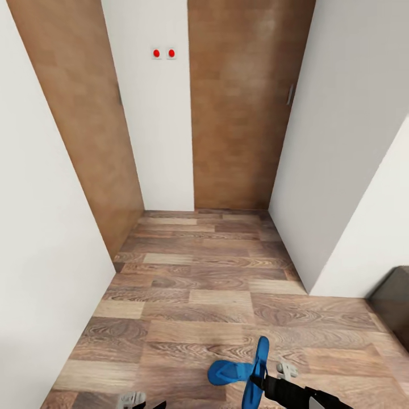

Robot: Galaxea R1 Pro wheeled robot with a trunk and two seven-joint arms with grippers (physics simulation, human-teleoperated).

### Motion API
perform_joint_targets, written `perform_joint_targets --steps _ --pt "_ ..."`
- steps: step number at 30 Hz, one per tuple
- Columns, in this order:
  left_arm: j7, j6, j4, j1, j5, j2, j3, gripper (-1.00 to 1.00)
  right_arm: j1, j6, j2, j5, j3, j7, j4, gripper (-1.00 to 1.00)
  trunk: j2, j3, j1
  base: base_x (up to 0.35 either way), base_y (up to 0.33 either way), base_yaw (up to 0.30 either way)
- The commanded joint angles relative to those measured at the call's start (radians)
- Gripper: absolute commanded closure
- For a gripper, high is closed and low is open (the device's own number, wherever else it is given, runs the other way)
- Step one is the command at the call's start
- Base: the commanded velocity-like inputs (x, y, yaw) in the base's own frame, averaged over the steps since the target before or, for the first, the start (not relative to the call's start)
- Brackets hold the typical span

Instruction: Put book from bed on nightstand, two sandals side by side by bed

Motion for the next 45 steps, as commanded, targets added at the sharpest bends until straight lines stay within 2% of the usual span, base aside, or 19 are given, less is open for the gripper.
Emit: perform_joint_targets --steps 1,34,45 --pt "-0.004 -0.002 0.001 0.000 0.003 0.000 0.001 -1.00 -0.001 0.006 0.000 -0.007 0.000 0.003 0.000 1.00 0.000 -0.001 0.000 0.000 0.000 -0.275" --pt "-0.004 -0.002 0.001 0.000 0.002 0.000 0.001 -1.00 -0.001 0.006 0.000 -0.007 0.000 0.003 0.000 1.00 0.000 -0.014 0.000 0.000 0.000 -0.274" --pt "-0.004 -0.002 0.001 0.000 0.002 0.000 0.001 -1.00 -0.001 0.006 0.000 -0.007 0.000 0.003 0.000 1.00 0.000 -0.015 0.000 0.000 0.000 -0.048"
